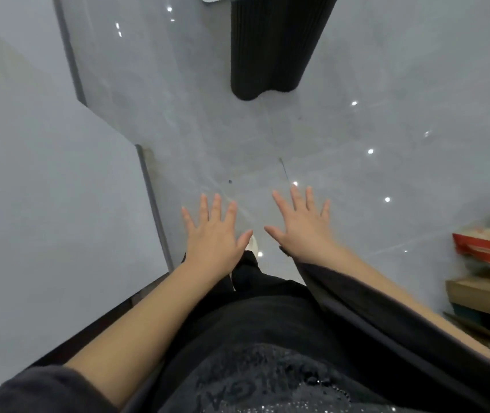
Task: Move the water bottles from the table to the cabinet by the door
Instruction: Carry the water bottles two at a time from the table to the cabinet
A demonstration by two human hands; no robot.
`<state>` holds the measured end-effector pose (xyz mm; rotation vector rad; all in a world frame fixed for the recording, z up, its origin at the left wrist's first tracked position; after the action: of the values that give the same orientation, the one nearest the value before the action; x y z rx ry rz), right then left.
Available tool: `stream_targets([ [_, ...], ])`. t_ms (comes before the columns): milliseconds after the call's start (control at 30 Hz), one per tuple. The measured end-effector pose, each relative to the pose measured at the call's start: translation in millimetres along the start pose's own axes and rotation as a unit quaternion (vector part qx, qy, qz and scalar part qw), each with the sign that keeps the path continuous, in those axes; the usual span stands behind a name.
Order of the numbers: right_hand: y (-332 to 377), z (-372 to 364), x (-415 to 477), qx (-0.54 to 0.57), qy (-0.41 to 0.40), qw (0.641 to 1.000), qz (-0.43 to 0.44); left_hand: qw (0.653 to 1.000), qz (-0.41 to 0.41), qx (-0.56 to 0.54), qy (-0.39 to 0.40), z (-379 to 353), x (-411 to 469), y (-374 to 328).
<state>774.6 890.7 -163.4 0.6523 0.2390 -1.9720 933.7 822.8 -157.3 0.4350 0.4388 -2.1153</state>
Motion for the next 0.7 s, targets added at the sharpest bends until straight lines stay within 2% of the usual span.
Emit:
stream_targets([
  [333, 14.4, 63.0, 93.7, -0.033, -0.013, 0.998, 0.042, 0.998, 0.040, -0.031, -0.027, 47.1, 88.1, 12.4],
  [700, 82.9, 132.3, 219.0, 0.005, 0.002, 1.000, -0.011, 1.000, -0.022, 0.000, 0.003, 130.7, 225.7, 95.8],
])
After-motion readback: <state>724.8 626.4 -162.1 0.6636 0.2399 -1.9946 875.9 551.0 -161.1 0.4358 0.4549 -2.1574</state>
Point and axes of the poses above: each hand's wrist, its own x-axis towards the middle knuckle, its own z-axis out of the back of the hand, y = z × x, the point moved 2 cm from there along x, towards the middle knuckle, and after that the axes turned 8 degrees about -y, right-handed, at the moved point
